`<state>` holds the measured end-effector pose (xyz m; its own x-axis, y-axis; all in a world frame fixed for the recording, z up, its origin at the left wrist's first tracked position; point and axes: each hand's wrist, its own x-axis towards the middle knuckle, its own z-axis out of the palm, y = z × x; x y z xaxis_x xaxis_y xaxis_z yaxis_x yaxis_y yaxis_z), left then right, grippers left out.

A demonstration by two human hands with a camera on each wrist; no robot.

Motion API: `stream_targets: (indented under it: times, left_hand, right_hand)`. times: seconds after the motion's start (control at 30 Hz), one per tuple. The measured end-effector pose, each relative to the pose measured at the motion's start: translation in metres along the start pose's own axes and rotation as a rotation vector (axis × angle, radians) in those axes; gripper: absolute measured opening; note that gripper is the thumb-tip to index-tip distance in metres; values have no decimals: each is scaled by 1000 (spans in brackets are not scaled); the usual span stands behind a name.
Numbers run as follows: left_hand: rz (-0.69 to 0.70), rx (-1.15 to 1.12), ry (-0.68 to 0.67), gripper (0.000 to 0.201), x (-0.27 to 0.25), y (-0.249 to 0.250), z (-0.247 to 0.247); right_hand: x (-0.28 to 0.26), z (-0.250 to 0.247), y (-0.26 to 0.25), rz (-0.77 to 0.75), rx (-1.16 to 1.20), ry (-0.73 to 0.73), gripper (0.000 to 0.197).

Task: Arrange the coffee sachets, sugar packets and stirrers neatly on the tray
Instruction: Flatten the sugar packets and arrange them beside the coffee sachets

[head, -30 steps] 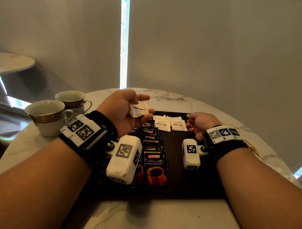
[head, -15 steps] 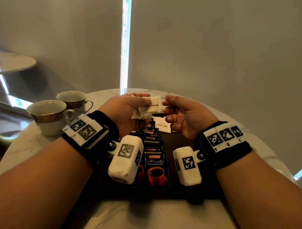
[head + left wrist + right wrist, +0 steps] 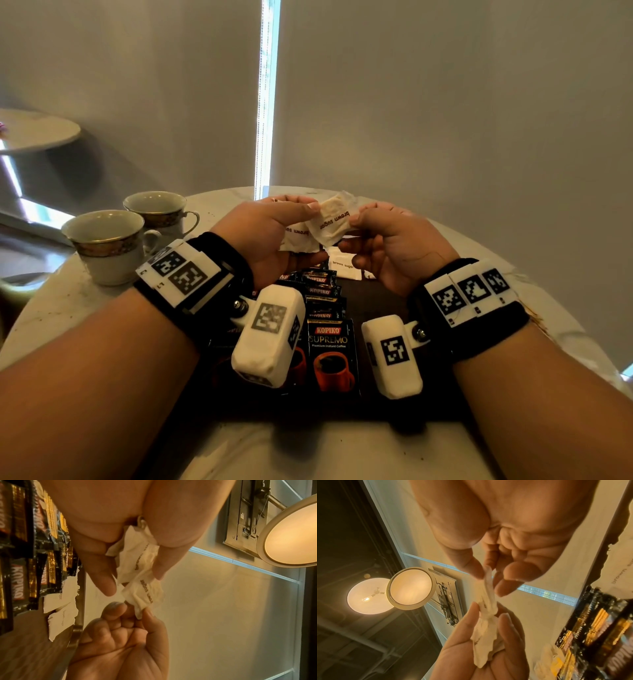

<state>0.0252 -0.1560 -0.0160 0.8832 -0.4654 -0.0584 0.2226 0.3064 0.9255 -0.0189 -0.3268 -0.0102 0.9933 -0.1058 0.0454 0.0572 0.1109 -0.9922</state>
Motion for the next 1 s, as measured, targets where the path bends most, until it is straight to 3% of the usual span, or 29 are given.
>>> stream_targets:
  times: [0.23,0.4,0.47,0.53,0.63,0.77,0.83,0.9,1.0]
  left_hand:
    - [-8,-21,33,22,-1,0,2]
    - [-59,9,28,25,2,0,0]
    - [-80,26,-21,51,1,-2,-1]
    - [-67,64,-82,63,0,-3,-1]
    - [-21,90,-118,54,-1,-3,0]
    - [20,94,-106,25,1,-2,-1]
    - [45,59,-74,7,3,-2,-1]
    - [81,21,-38,9,7,-3,-2]
    - [123,5,-30,9,9,-4,-3]
  right_hand:
    - [4,-3,-1,-54,92,140,12]
    - [2,-1,-2,-55,97,43,10]
    - [3,0,-1,-62,70,5,12]
    - [3,1,1,-72,54,-17,14]
    - [4,2,4,-86,70,-16,15]
    - [2,4,4,-97,49,-21,14]
    - [0,4,4,-56,33,-88,28]
    - [-1,4,5,-4,0,-131,33]
    - [0,4,7,14,-44,-97,13]
